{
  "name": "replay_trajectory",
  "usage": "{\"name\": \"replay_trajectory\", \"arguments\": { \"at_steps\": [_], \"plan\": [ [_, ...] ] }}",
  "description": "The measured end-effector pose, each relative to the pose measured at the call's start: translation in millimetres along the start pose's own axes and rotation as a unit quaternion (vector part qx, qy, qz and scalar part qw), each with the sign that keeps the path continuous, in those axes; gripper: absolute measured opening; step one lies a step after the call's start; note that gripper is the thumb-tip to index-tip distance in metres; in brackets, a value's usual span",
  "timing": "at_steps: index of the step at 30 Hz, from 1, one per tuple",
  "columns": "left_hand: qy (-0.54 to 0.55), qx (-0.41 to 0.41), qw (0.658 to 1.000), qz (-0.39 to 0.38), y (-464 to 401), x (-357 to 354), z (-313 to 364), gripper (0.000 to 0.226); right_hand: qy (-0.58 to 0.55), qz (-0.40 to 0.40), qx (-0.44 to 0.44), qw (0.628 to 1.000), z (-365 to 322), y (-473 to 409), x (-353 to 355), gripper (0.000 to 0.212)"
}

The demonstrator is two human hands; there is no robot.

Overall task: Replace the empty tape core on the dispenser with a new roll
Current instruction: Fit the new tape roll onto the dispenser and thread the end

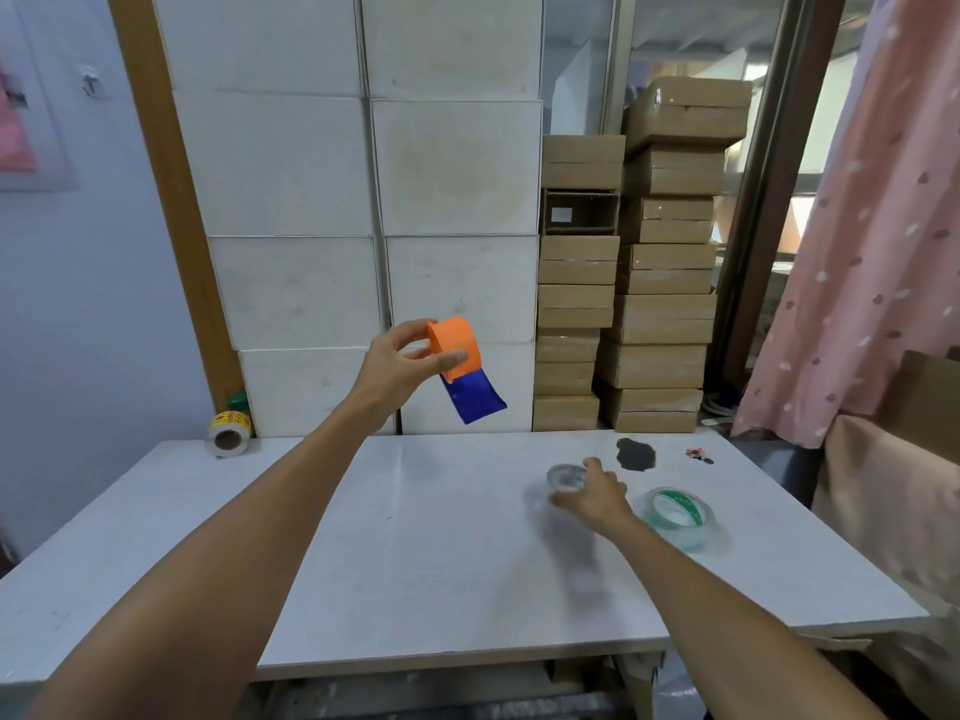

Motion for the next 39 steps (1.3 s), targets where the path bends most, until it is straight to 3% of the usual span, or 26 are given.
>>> {"name": "replay_trajectory", "arguments": {
  "at_steps": [5,7,10,17,20,24,31,39],
  "plan": [
    [0.002,-0.001,1.000,-0.001,-1.5,-4.3,1.7,0.062,0.040,-0.002,-0.018,0.999,25.1,2.1,-19.8,0.084],
    [0.000,-0.001,1.000,0.002,-1.7,-5.9,1.3,0.074,0.051,0.000,-0.013,0.999,30.4,1.3,-24.6,0.088],
    [-0.001,-0.006,1.000,0.000,-0.3,-8.4,1.7,0.066,0.106,0.010,-0.003,0.994,27.6,-0.3,-22.7,0.102],
    [-0.011,-0.002,1.000,-0.006,2.0,-4.6,-1.9,0.068,0.230,0.158,0.050,0.959,33.0,-11.1,36.4,0.084],
    [-0.007,0.001,1.000,-0.008,-0.1,-0.5,-6.8,0.062,0.278,0.139,0.012,0.951,58.7,-16.1,56.2,0.087],
    [0.000,0.007,1.000,-0.013,0.1,-1.7,-10.0,0.073,0.321,0.102,-0.036,0.941,88.7,-19.9,67.1,0.096],
    [-0.014,0.013,1.000,-0.015,1.7,-0.2,-15.7,0.088,0.162,0.075,-0.097,0.979,114.9,-25.5,60.2,0.117],
    [-0.018,0.026,0.999,-0.022,3.9,1.0,-16.1,0.065,0.025,0.085,-0.093,0.992,106.8,-35.7,60.1,0.111]
  ]
}}
Point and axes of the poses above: each hand's wrist, its own y-axis away from the middle knuckle, its own x-axis out of the back of the hand, z = x × y, the point moved 2 cm from there along -y, towards the middle knuckle, and after that the axes turned 4 degrees about -x, right-handed, at the moved point
